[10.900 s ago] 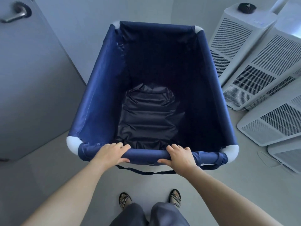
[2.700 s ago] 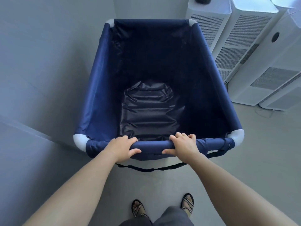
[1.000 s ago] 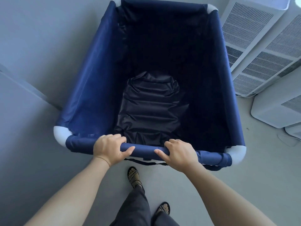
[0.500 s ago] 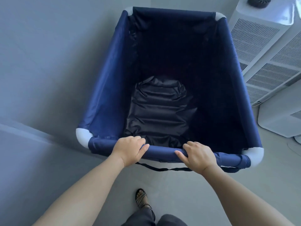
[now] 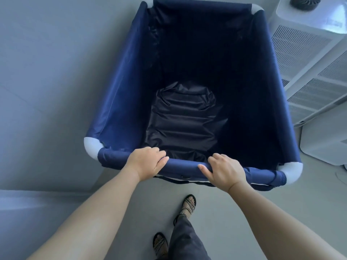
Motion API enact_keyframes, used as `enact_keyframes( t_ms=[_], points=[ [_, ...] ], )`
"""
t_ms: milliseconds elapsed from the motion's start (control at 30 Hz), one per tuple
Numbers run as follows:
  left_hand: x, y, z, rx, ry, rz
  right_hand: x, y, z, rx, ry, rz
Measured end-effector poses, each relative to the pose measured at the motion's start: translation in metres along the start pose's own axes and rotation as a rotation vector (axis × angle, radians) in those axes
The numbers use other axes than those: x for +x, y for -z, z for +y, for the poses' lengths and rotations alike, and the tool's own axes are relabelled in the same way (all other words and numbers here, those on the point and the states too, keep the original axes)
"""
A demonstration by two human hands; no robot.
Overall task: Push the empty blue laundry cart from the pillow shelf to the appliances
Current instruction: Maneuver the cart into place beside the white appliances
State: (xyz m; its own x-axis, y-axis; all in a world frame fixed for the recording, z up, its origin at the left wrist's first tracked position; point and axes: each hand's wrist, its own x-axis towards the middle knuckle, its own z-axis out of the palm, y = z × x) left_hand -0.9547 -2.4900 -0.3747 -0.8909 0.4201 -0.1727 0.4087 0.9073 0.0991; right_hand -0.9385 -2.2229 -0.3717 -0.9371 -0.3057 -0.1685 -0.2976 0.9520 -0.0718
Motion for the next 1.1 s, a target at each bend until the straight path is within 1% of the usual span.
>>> enact_keyframes(
  t_ms=[267,533,833,1100],
  points=[
    [0.064,0.018,-0.018,-0.002,0.024,-0.056,0.062,0.010,0.030,0.049,0.024,0.004],
    [0.112,0.025,-0.029,-0.025,0.076,0.020,0.116,0.025,0.056,0.054,0.043,-0.004],
    [0.144,0.032,-0.049,-0.057,0.031,0.075,0.148,0.031,0.064,0.088,0.030,-0.022],
    [0.191,0.043,-0.075,-0.055,-0.005,0.115,0.194,0.036,0.074,0.094,-0.002,0.010]
  ],
)
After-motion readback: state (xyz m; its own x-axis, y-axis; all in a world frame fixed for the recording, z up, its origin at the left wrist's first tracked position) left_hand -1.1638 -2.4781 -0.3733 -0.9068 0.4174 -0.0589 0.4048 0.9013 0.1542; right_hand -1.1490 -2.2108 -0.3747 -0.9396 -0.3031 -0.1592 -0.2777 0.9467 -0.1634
